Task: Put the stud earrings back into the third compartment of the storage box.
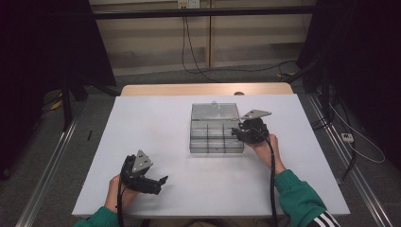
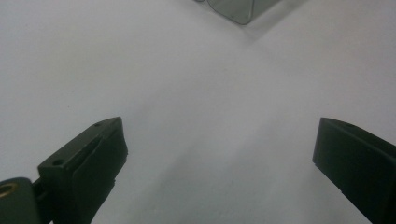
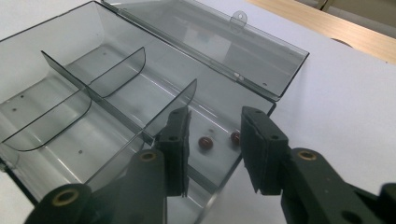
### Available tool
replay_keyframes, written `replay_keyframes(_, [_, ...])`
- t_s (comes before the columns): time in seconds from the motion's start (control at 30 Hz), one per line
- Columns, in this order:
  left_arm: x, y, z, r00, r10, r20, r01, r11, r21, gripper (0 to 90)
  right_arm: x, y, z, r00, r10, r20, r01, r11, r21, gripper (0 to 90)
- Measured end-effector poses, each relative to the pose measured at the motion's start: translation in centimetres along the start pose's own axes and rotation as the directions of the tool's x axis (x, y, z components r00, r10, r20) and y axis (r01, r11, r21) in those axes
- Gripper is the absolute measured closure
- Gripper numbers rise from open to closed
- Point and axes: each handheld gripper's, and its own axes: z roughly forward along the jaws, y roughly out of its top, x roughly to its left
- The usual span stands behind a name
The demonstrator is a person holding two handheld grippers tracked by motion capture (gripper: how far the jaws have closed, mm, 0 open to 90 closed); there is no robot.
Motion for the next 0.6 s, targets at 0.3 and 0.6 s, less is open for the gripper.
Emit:
replay_keyframes(0.3, [0.0, 0.0, -0.1, 1.0, 0.0, 0.002, 0.0, 1.0, -0.002, 2.5, -0.7, -0.5, -2.2, 0.9983, 0.027, -0.052, -0.029, 0.9992, -0.026, 45.9])
replay_keyframes(0.6, [0.0, 0.0, -0.2, 1.0, 0.002, -0.001, -0.002, 1.0, -0.001, 2.5, -0.9, -2.0, -4.2, 0.9937, 0.037, -0.106, -0.038, 0.9993, -0.003, 26.4])
